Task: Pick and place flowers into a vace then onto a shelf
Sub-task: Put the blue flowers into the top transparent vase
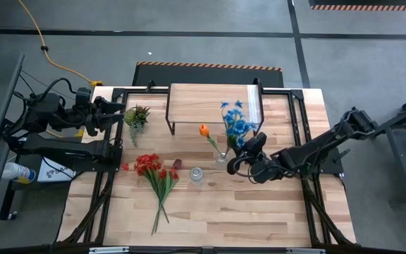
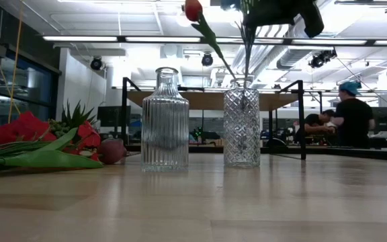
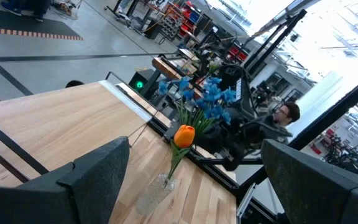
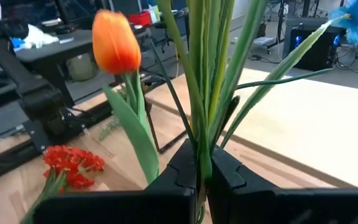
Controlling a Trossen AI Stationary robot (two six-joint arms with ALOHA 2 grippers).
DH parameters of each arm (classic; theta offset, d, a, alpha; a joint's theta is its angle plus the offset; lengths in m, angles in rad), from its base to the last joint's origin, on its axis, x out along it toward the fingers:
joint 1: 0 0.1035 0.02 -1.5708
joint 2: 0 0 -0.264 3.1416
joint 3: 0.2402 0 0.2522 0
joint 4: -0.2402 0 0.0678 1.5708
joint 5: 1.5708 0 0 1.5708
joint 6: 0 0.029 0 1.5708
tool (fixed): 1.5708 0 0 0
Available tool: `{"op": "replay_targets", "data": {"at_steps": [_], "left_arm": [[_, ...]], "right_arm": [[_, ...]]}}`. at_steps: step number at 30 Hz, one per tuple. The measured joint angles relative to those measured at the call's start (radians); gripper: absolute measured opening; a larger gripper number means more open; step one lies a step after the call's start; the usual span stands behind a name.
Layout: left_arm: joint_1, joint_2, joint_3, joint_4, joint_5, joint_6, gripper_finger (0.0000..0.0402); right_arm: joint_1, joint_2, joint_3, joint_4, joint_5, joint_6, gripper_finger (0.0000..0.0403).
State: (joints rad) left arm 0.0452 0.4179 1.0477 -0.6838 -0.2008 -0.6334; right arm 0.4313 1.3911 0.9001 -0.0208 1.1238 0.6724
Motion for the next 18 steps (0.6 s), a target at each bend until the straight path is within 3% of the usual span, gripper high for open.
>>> {"op": "replay_targets", "data": {"at_steps": [18], "left_arm": [[0.000,0.000,0.000,0.000,0.000,0.000,0.0399]], "right_arm": [[0.000,0.047,0.000,0.000,-0.032,0.000,0.0003]]}}
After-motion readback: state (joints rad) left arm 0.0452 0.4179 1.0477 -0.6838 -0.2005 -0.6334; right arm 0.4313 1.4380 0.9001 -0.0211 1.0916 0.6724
